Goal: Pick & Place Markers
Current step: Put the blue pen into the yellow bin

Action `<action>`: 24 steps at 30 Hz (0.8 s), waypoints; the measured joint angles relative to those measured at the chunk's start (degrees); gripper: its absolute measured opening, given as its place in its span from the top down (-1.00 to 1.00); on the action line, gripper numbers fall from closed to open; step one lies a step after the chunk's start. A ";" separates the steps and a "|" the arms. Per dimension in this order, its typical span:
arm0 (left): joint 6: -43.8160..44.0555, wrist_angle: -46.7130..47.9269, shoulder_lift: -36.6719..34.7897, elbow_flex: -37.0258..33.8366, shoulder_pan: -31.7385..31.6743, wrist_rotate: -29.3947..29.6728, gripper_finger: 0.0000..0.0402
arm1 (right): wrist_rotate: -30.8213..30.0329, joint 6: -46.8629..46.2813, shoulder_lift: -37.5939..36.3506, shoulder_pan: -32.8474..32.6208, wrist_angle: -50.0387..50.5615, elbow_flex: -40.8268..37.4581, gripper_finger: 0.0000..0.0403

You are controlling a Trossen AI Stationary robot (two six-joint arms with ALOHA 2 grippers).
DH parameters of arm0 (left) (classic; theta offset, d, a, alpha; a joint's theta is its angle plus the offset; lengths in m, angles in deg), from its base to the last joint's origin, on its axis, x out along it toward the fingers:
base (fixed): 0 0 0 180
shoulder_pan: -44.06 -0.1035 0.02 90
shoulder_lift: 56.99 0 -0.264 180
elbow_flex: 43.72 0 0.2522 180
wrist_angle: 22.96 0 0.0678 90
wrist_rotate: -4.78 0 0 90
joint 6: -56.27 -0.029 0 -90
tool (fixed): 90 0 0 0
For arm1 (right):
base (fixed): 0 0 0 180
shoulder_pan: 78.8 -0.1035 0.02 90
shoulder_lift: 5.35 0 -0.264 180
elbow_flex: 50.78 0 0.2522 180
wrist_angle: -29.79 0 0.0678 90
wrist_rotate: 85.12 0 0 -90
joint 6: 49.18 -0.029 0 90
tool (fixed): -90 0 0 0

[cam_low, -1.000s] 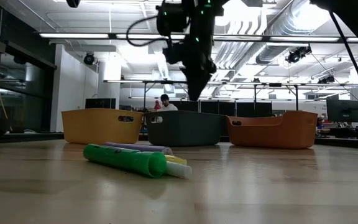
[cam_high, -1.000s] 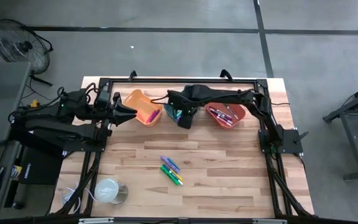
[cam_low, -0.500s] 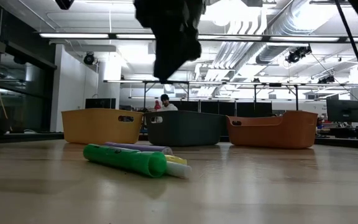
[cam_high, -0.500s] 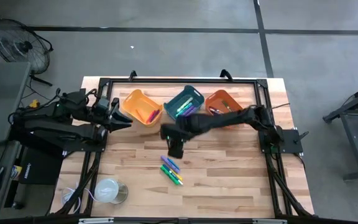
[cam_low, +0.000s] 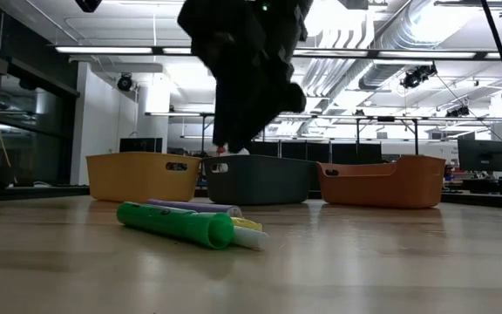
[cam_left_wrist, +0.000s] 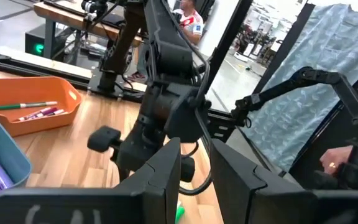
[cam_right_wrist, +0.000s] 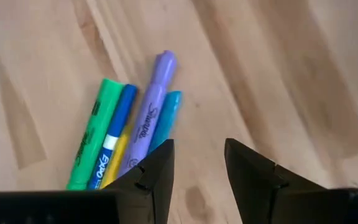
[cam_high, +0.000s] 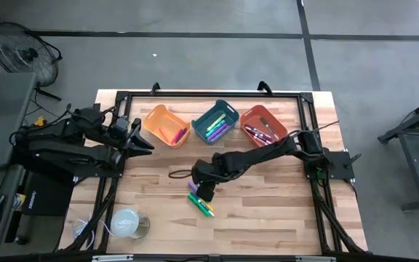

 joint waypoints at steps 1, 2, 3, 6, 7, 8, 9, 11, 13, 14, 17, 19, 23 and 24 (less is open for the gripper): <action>0.00 0.16 0.00 0.00 0.00 0.02 0.58 | 0.14 0.05 0.00 -0.28 -2.04 -1.22 0.35; 0.00 0.40 0.00 0.00 0.00 0.02 0.58 | 0.29 0.07 0.00 -0.56 -4.59 -2.51 0.35; -0.01 0.75 0.00 0.00 0.00 0.02 0.58 | 0.28 0.12 0.00 -0.84 -7.01 -3.80 0.35; 0.00 1.77 0.00 0.00 0.00 0.02 0.58 | 0.68 -0.01 0.00 -1.60 -12.34 -7.33 0.35; 0.00 2.06 0.00 0.00 0.00 0.00 0.58 | 0.65 -0.06 0.00 -1.84 -13.59 -8.29 0.35; 0.03 2.52 0.00 0.00 0.00 -0.07 0.58 | 0.49 -0.16 0.00 -2.07 -14.86 -9.19 0.35; 0.18 3.01 0.00 0.00 0.00 -0.20 0.58 | 0.32 -0.16 0.00 -2.32 -16.11 -9.96 0.35; 0.24 3.29 0.00 0.00 0.00 -0.26 0.58 | -0.17 -0.06 0.00 -2.87 -17.17 -11.07 0.35; 0.24 3.88 0.00 0.00 0.00 -0.26 0.58 | -1.67 0.25 0.00 -3.50 -17.81 -11.91 0.35; 0.24 4.13 0.00 0.00 0.00 -0.26 0.58 | -2.39 0.83 0.00 -3.84 -18.06 -12.25 0.35; 0.24 4.01 0.00 0.00 0.00 -0.26 0.58 | -5.24 1.47 0.00 -4.92 -17.83 -12.63 0.35; 0.28 4.02 0.00 0.00 0.00 -0.29 0.58 | -7.64 1.57 0.00 -5.62 -18.19 -12.63 0.35; 0.42 4.01 0.00 0.00 0.01 -0.29 0.58 | -9.52 1.84 0.00 -6.11 -18.54 -12.63 0.35; 0.42 4.01 0.00 0.00 0.00 -0.29 0.58 | -9.24 1.73 0.00 -6.10 -18.62 -12.61 0.35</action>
